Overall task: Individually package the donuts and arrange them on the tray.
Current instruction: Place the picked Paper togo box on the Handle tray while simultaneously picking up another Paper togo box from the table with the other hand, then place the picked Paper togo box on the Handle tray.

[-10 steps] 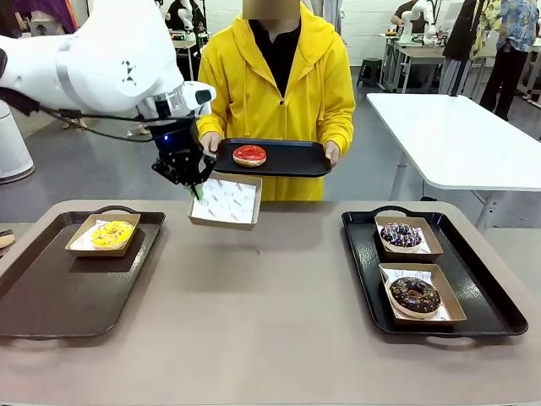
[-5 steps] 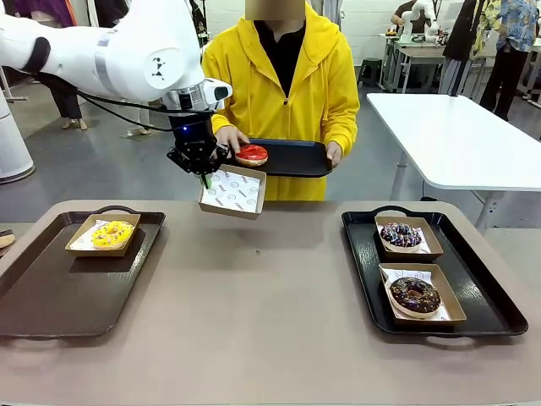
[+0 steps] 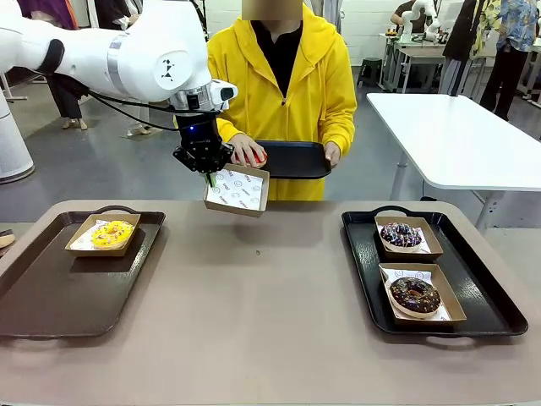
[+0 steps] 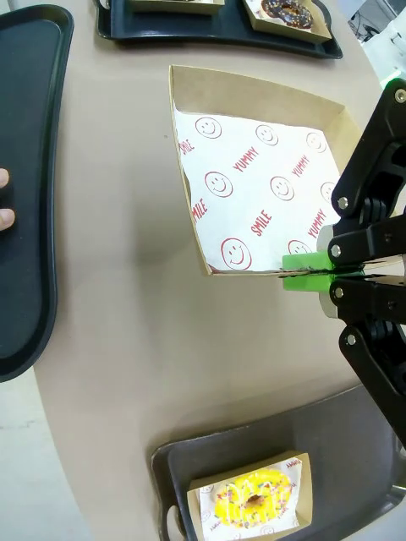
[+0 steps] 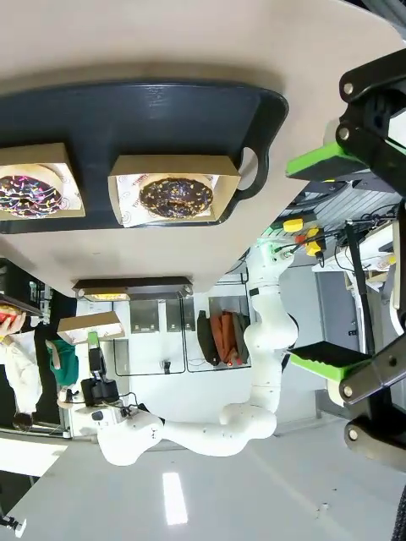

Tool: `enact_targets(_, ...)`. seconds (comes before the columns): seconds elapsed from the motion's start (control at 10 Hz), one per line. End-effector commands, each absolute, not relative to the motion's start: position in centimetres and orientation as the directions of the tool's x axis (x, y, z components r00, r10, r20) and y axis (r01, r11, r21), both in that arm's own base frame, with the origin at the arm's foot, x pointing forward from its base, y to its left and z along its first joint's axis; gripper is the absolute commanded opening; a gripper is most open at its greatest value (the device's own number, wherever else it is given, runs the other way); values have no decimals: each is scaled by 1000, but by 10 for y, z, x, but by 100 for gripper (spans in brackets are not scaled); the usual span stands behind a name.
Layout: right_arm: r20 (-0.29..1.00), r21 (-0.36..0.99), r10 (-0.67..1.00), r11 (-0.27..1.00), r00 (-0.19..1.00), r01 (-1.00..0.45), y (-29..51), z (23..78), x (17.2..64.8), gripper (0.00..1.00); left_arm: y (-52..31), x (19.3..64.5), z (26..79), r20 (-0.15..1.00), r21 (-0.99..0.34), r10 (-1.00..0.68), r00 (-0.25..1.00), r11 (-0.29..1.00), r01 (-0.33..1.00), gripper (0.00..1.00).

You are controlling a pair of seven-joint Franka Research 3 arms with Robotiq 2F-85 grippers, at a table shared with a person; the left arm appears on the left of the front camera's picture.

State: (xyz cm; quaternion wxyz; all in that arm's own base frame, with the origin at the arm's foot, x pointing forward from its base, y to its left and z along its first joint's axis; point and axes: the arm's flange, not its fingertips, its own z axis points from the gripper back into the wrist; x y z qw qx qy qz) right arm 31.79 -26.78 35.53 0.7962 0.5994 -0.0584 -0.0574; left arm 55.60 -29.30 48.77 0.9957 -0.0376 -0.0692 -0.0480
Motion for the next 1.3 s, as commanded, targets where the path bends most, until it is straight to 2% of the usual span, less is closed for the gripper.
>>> enact_targets(0.0, 3, 960, -160, 277, 987, 42, -268, 355, 316, 100, -287, 548, 487, 137, -69, -93, 986, 992, 103, 0)
enact_targets(1.2, 3, 960, -160, 277, 987, 42, -268, 355, 316, 100, -287, 548, 487, 137, -69, -93, 986, 992, 103, 0)
